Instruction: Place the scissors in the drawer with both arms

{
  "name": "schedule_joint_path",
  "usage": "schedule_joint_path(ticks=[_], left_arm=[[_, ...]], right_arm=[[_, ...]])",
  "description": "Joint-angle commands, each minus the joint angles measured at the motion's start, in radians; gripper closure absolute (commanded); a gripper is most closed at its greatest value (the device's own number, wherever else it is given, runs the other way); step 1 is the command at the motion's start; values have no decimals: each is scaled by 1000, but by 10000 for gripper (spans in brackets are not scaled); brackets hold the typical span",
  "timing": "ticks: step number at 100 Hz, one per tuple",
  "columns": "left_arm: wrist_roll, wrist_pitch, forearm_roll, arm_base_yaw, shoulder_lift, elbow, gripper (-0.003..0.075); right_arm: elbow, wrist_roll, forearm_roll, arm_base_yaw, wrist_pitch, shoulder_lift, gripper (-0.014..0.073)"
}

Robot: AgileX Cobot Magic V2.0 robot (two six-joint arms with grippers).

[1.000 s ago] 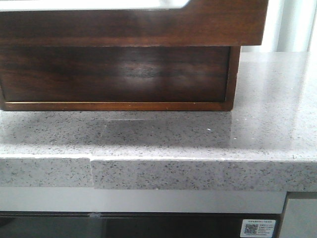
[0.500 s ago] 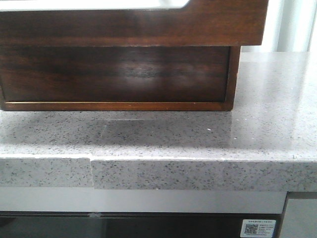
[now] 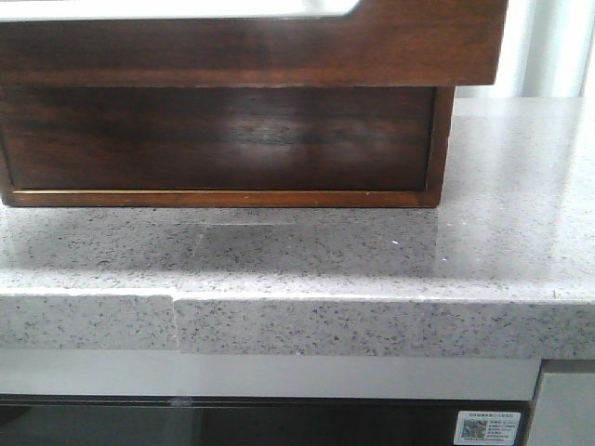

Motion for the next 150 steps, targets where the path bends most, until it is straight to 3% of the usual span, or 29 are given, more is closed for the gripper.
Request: schedule_joint_path(ticks=[1, 29, 130, 142, 150], left_arm=[[-177, -133, 83, 9, -7, 27, 739], [-195, 57, 64, 9, -39, 63, 739], [-195, 57, 60, 9, -40, 63, 739], [-195, 57, 60, 9, -40, 63, 739], [-195, 57, 60, 9, -40, 63, 739]], right_arm=[[-23, 0, -27, 1, -71, 15, 634], [-23, 0, -27, 1, -71, 15, 634], [5, 0, -29, 1, -70, 15, 634], [89, 17, -29, -28, -190, 15, 634], [150, 41, 13, -112, -303, 15, 634]])
